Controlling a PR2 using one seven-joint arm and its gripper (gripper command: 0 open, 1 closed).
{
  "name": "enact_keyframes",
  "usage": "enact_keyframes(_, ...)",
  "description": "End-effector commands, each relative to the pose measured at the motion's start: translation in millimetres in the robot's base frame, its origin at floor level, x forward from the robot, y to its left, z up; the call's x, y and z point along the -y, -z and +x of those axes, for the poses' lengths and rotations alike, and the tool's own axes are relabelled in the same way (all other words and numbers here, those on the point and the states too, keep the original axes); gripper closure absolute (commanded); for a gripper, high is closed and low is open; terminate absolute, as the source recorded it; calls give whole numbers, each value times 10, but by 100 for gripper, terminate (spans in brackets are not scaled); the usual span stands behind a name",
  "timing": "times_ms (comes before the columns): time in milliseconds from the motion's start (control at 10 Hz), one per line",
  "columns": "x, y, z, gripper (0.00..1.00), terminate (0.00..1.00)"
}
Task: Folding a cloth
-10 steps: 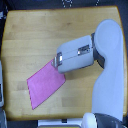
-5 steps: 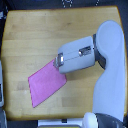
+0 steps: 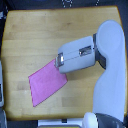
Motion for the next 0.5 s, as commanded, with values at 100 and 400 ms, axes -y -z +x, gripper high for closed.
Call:
enact_keyframes(100, 77, -42, 35, 100, 0)
enact_keyframes(400, 69, -39, 60, 100, 0)
